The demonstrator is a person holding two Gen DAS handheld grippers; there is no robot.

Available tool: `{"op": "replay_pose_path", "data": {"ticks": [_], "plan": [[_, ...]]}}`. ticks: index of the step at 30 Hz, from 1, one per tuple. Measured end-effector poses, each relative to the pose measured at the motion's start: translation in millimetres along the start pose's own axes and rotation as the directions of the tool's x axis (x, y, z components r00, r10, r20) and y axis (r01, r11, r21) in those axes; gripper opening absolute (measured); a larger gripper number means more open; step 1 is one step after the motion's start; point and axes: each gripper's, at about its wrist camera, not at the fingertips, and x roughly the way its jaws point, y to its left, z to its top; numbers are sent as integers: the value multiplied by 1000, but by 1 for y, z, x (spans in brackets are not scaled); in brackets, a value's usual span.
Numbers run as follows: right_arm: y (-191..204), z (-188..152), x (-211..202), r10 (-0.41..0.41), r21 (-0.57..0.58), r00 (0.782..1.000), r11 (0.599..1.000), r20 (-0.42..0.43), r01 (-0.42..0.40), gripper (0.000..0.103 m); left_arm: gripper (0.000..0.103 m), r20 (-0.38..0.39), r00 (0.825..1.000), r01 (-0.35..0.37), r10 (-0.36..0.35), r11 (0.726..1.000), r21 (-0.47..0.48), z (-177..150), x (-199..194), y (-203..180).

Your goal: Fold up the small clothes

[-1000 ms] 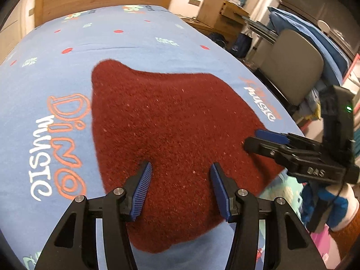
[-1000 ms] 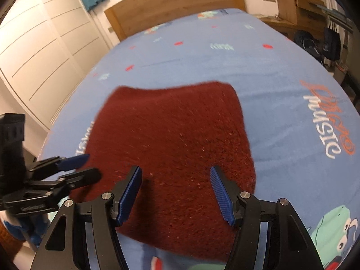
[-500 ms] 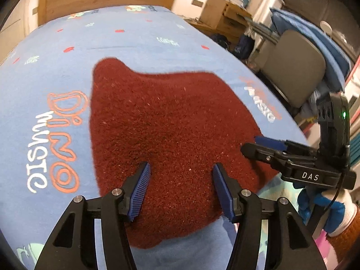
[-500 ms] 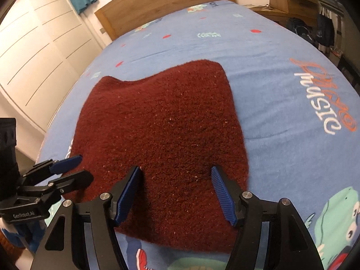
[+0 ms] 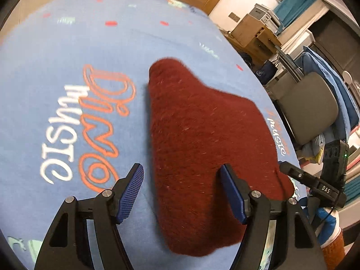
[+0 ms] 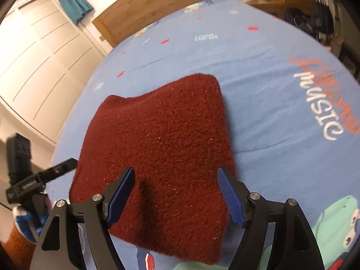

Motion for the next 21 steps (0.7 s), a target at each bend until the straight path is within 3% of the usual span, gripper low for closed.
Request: {"op": "replay_pose_path", "data": {"ticks": [3,9,13,17,21], "plan": [[-5,2,5,15,3,1000,1000,-12,-15,80,74,-4,999,53,-53,998,-40,7,7,8],[-6,3,2,0,-30,1000,1000,-4,0,80,74,-1,994,106,-107,993,-44,14,-1,15],[-18,1,4,5,8,1000,1000,-11,-5,81,77,-20,991,128,-129,991,-48,16,6,15],[-28,-6,23,77,68,995,995,-71,-72,82,81,-45,987,155,-157,987,-44,14,15,18],[-40,-8,37,165,150,981,978,-105,-148,89,86,-69,978,193,-198,979,-68,16,22,26]]}}
